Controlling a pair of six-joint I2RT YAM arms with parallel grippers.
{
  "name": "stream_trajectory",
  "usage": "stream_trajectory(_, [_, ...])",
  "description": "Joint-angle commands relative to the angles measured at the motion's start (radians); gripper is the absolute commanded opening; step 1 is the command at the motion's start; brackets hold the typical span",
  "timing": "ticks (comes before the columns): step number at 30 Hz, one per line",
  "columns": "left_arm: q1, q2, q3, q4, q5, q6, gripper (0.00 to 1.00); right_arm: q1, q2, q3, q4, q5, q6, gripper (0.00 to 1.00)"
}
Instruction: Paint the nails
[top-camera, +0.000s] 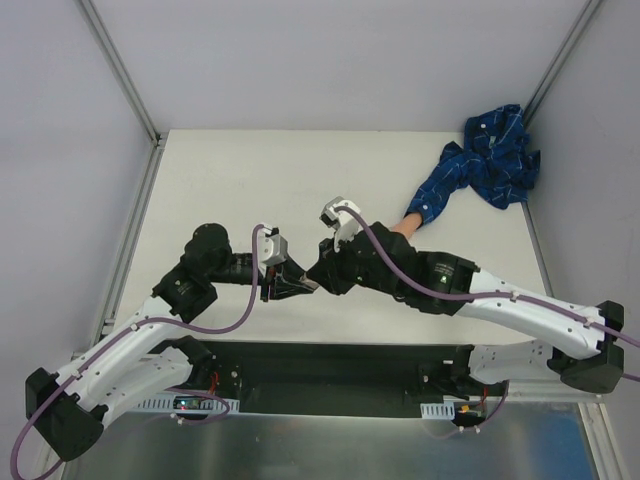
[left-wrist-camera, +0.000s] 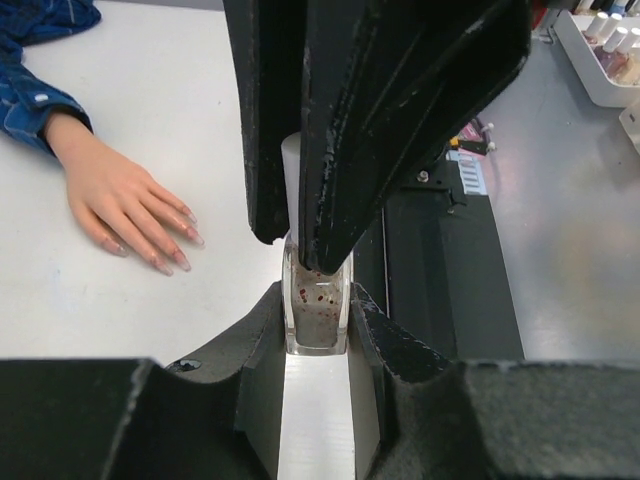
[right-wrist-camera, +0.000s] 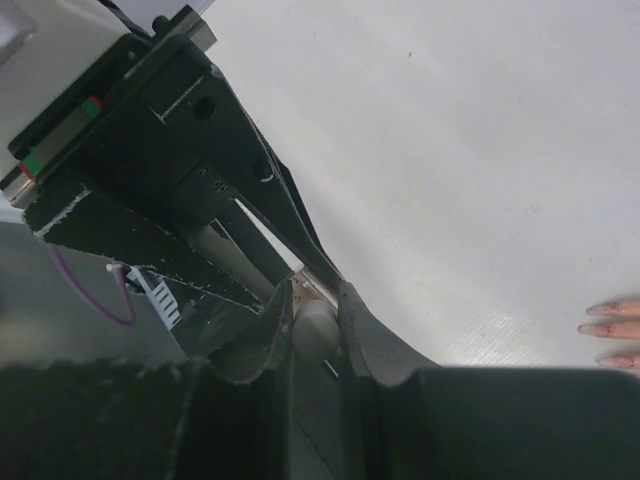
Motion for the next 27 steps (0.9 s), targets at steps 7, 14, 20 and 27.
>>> stream_trajectory(7, [-0.007, -0.025, 0.011, 0.048, -0.025, 0.018, 0.0, 0.093, 0.025, -0.08, 0.131, 0.205, 0.071, 0.08])
stream_trajectory(14, [-0.007, -0.016, 0.014, 0.047, 0.001, 0.015, 0.0, 0.088, -0.006, 0.047, -0.046, 0.195, 0.019, 0.5])
stream_trajectory(20, [-0.006, 0.01, 0.023, 0.047, 0.07, 0.001, 0.0, 0.024, -0.081, 0.095, -0.156, -0.021, -0.11, 0.78])
stream_trajectory(27, [-0.007, 0.062, 0.054, 0.047, 0.249, -0.052, 0.0, -0.084, -0.095, 0.113, -0.179, -0.395, -0.342, 0.59])
